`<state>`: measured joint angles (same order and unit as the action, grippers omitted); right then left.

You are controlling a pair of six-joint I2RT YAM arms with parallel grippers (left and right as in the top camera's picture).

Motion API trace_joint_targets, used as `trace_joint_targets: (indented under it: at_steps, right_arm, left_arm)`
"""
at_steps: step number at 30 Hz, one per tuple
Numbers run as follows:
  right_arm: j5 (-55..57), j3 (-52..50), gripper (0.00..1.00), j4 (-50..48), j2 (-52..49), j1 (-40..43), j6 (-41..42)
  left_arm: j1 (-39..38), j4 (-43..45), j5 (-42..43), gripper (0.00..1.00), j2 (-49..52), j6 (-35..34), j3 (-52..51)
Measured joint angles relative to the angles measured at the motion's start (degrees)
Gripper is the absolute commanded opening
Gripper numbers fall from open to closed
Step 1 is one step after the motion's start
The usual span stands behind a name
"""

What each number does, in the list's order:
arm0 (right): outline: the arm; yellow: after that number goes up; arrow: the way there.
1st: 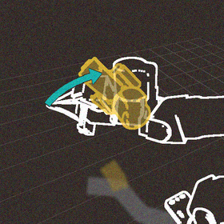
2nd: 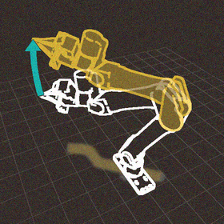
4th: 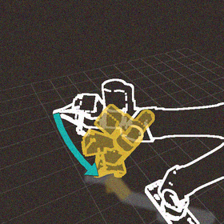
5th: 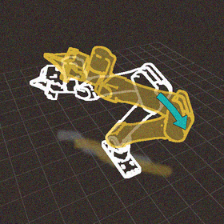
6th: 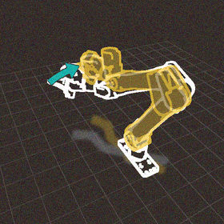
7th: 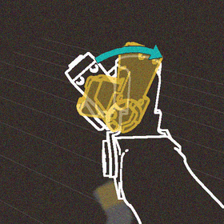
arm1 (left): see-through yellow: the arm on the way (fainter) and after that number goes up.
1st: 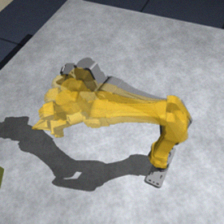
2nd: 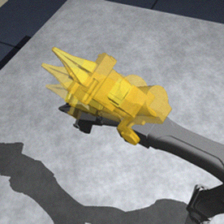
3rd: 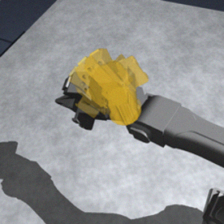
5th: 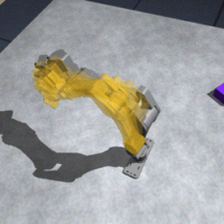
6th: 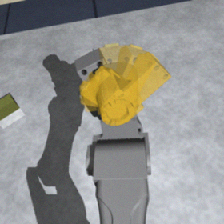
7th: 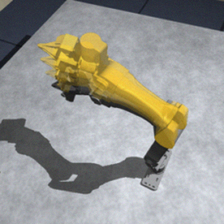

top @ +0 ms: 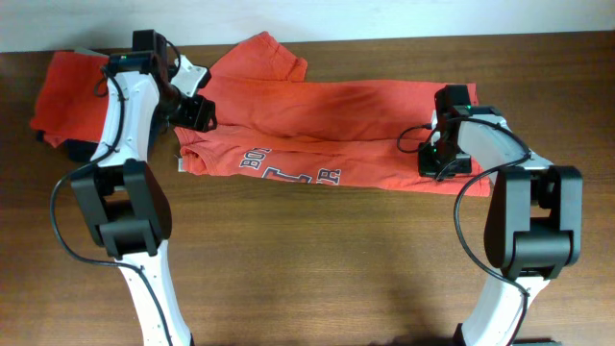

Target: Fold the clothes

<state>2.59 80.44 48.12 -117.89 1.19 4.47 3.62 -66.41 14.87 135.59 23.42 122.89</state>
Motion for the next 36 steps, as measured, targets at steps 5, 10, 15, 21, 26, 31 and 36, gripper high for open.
trace_joint_targets:
  at_steps: [5,10,15,21,26,31,36]
  right_arm:
    - [0.00,0.00,0.04,0.00,0.00,0.00,0.02]
    - [0.00,0.00,0.04,0.00,0.00,0.00,0.02]
    - [0.00,0.00,0.04,0.00,0.00,0.00,0.02]
    - [0.00,0.00,0.04,0.00,0.00,0.00,-0.02]
    - [0.00,0.00,0.04,-0.02,0.00,0.00,0.02]
    - [0.00,0.00,0.04,-0.02,0.00,0.00,0.00]
    - [0.00,0.00,0.04,0.00,0.00,0.00,0.00]
  left_arm:
    - [-0.37,1.14,1.51,0.75,3.45,1.29,0.00]
    - [-0.55,3.56,1.90,0.73,4.61,1.70,0.00]
    - [-0.55,4.11,2.25,0.60,4.63,2.12,0.00]
    - [-0.55,3.19,2.36,0.58,4.63,2.34,0.02]
    - [-0.55,2.29,2.38,0.52,4.63,2.36,0.02]
    - [-0.55,1.46,3.10,0.47,4.63,2.36,0.02]
    - [-0.55,1.51,3.41,0.35,4.68,2.43,0.02]
